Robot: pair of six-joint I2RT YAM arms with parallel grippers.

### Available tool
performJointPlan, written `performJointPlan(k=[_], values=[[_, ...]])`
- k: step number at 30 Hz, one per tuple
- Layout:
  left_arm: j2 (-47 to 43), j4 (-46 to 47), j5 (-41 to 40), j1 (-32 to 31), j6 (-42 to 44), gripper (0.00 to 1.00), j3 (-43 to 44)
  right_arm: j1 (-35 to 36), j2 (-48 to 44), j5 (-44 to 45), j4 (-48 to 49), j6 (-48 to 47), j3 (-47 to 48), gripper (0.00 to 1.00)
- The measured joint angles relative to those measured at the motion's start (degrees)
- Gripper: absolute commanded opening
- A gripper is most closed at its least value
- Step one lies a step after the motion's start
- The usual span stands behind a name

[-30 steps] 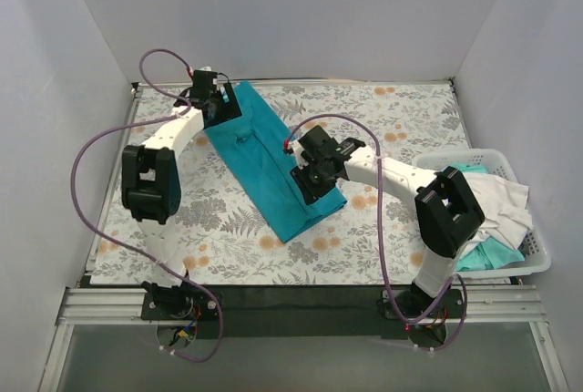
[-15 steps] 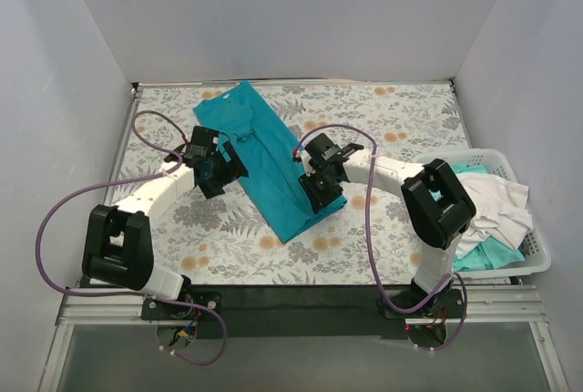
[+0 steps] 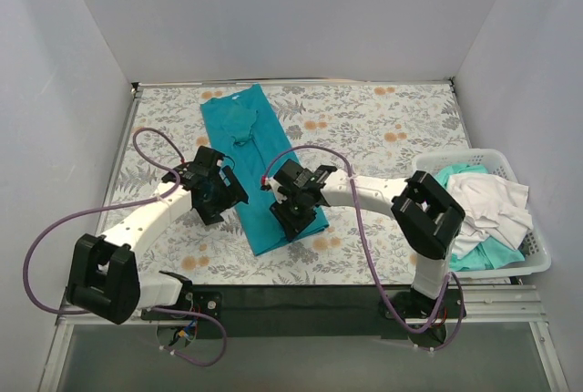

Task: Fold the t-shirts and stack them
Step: Fold the tshirt

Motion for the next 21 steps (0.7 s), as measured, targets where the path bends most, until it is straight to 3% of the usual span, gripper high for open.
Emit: performJointPlan(k=[2, 7, 14, 21], values=[[-1.38, -0.96, 0.11, -0.04, -0.15, 0.74, -1.09, 0.46, -0.59, 0.33, 0.15, 0.28, 0.22, 0.41], [-2.62, -3.1, 2.16, -1.84, -0.96, 0.72, -4.9, -2.49, -5.75, 3.78, 0.39, 1.9, -0.87, 0.56], [-0.98, -3.89, 3.58, -7.69, -3.02, 0.65, -6.32, -12.37, -13.16, 6.03, 2.56, 3.98, -8.98, 0.53], [5.7, -3.13, 3.96, -11.93, -3.87, 0.57, -6.05, -14.71, -13.29, 4.44, 4.5, 6.23, -13.9, 0.49]])
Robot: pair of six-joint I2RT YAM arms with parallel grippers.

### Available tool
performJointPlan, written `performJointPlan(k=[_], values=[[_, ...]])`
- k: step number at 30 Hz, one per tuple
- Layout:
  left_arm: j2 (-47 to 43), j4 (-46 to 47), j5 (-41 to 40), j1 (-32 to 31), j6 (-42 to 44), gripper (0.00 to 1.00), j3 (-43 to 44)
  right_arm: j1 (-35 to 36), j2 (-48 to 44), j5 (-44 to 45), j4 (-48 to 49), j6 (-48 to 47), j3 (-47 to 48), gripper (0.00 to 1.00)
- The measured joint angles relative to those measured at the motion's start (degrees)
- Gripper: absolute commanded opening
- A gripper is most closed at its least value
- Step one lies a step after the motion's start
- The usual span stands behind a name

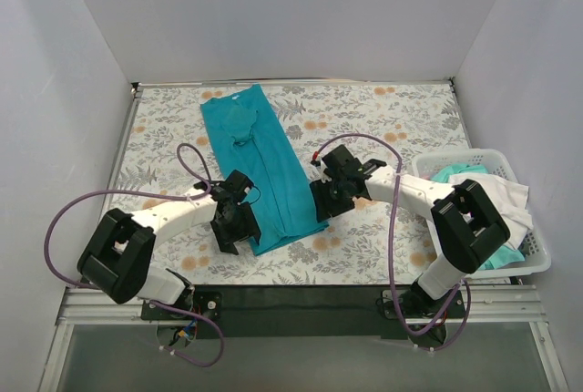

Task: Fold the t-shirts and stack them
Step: Fold the tshirt

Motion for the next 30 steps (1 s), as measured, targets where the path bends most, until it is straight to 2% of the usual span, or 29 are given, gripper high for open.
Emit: performJointPlan(k=[12, 19, 22, 24, 27, 29, 30], values=[[5.81, -0.22, 1.6, -3.08, 0.48, 0.51, 2.99, 0.0, 0.39, -1.46, 3.91, 2.91, -3.28, 0.46], [7.17, -0.44, 2.6, -3.56, 1.31, 0.33, 3.56, -0.04, 1.79, -2.29, 5.4, 3.43, -3.61, 0.39], [7.48, -0.39, 3.08, -3.56, 1.57, 0.25, 3.61, -0.13, 2.08, -2.91, 5.79, 3.48, -3.69, 0.33], [7.58, -0.35, 3.28, -3.56, 1.57, 0.16, 3.61, -0.13, 2.34, -3.21, 6.05, 3.43, -3.72, 0.26], [7.96, 0.22, 3.8, -3.61, 1.7, 0.03, 3.61, -0.13, 2.86, -3.93, 6.36, 3.21, -3.72, 0.08], [7.93, 0.22, 4.0, -3.61, 1.97, 0.0, 3.63, -0.13, 2.91, -4.2, 6.38, 3.23, -3.85, 0.01], [7.93, 0.04, 4.02, -3.63, 2.12, 0.0, 3.72, -0.13, 2.91, -4.33, 6.36, 3.1, -3.93, 0.01]])
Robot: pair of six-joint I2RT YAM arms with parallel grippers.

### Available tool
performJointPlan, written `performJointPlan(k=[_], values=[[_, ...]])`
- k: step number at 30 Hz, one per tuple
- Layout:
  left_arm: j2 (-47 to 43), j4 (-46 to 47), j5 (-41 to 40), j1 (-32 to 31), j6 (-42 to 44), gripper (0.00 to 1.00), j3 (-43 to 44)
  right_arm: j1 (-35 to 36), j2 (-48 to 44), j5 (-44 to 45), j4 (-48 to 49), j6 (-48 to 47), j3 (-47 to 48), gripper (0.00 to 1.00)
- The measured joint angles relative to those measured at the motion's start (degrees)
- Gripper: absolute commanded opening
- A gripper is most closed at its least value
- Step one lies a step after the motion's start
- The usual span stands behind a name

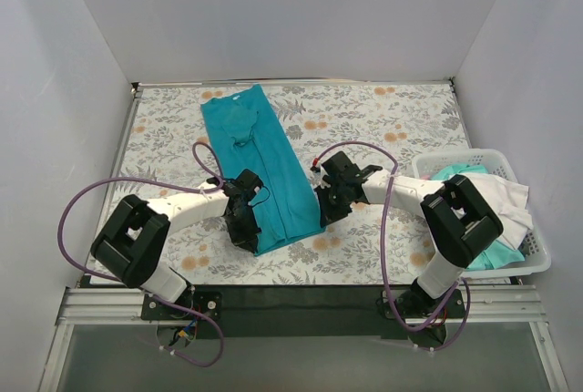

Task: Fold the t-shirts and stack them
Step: Fold the tshirt

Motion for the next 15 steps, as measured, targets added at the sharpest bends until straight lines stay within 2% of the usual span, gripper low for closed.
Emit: performJointPlan(k=[5, 15], values=[[-2.01, -2.01, 0.2, -0.2, 0.74, 0.0, -0.2, 0.0, -0.92, -0.28, -1.81, -0.85, -0.26, 0.01], [-15.78, -7.28, 7.15, -1.79, 0.83, 0.0, -5.79, 0.83, -11.21, -2.43, -12.04, -2.82, -2.01, 0.01]])
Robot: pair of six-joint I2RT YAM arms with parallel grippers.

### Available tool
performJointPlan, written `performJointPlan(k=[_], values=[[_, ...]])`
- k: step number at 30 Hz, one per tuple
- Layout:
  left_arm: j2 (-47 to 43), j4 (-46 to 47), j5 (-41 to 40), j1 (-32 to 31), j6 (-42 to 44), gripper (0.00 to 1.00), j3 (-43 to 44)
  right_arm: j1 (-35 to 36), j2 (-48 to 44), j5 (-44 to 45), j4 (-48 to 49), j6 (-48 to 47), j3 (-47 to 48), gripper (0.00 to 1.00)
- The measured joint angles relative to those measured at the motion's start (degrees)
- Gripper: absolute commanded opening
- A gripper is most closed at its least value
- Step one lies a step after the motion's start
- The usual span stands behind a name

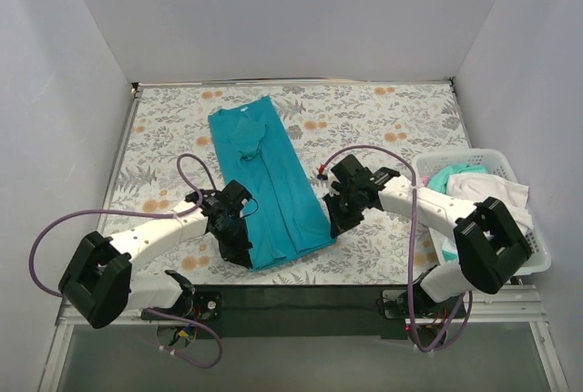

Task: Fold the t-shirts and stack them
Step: Fold the tshirt

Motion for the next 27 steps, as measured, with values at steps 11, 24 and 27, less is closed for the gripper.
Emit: performJointPlan(k=[11, 24, 27], values=[[4.37, 1.29, -5.77, 8.44, 1.07, 0.0, 9.66, -0.24, 7.54, 2.93, -6.34, -3.39, 19.96, 0.01], [11.17, 14.45, -17.51, 21.73, 6.75, 0.0, 13.57, -2.58, 27.87, 6.43, -5.05, -7.91, 45.35, 0.01], [13.44, 18.05, -19.1, 22.99, 8.24, 0.0, 13.99, -3.32, 30.49, 6.75, -3.63, -8.31, 46.58, 0.01]])
